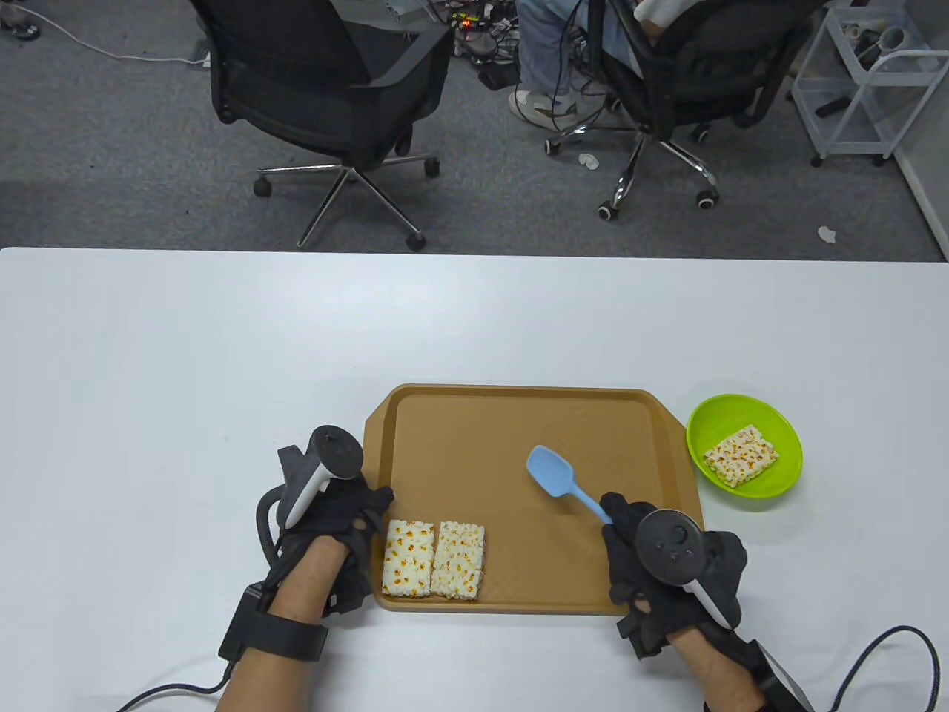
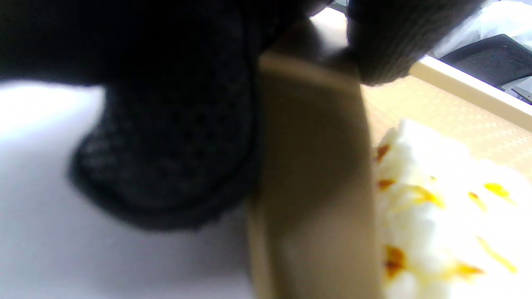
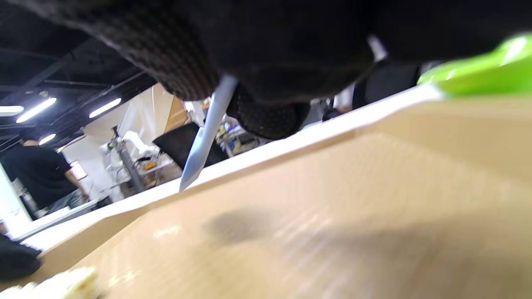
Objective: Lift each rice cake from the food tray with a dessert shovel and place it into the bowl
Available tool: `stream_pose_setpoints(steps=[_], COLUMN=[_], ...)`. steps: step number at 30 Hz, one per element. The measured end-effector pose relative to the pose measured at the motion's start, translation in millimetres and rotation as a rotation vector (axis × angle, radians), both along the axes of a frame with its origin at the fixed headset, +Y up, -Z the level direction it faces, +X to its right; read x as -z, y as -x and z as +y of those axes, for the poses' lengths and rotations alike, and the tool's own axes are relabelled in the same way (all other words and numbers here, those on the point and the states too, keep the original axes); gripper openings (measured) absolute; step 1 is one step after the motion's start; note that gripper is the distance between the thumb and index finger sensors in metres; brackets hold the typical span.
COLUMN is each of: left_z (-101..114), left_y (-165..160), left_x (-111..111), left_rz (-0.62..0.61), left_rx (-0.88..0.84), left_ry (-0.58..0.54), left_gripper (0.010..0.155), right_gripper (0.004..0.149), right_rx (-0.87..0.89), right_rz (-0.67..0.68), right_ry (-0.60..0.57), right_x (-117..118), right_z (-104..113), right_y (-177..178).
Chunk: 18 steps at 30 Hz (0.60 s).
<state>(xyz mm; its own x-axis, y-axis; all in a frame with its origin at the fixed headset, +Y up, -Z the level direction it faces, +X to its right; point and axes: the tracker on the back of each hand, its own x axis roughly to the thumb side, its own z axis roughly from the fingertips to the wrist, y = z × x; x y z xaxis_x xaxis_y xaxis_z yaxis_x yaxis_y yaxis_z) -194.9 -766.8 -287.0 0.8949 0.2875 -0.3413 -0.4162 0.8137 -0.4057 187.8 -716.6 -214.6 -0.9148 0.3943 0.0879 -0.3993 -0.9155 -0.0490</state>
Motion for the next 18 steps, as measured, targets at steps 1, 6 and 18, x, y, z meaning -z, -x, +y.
stream_pose_setpoints(steps=[1,6,18], left_z=[0.0,-0.1,-0.3], left_y=[-0.1,-0.2,-0.2], left_x=[-0.1,0.0,0.4], left_rz=[0.0,-0.001,-0.002], left_rx=[-0.002,-0.005,-0.01], left_ry=[0.001,0.002,0.005], left_gripper=[0.073,0.073,0.073], right_gripper=[0.048,0.048,0.049], right_rx=[0.0,-0.032,0.105], right_rz=[0.017,0.119,0.275], right_ry=[0.009,0.082,0.338], right_x=[0.3,1.0,13.3], right_z=[-2.1,-11.0,-21.6], right_y=[2.5,13.5,3.6])
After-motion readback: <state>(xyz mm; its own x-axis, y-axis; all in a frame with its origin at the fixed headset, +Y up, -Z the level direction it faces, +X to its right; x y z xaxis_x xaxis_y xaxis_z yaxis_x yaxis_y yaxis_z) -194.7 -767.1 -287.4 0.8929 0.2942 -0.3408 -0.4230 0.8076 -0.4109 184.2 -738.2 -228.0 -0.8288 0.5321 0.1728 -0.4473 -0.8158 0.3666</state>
